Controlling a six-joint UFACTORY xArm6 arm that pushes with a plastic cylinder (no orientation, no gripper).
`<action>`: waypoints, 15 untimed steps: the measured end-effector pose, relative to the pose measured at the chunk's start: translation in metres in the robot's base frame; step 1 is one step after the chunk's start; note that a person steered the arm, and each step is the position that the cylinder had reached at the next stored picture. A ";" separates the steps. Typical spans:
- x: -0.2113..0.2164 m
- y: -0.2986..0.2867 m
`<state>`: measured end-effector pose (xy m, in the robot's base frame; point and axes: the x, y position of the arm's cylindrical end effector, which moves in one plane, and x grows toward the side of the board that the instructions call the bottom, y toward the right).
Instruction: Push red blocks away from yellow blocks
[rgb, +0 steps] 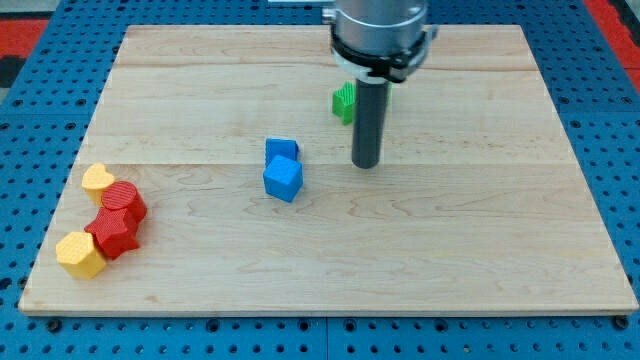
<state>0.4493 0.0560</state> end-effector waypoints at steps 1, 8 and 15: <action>0.064 0.005; 0.152 -0.268; 0.101 -0.291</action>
<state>0.5505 -0.2349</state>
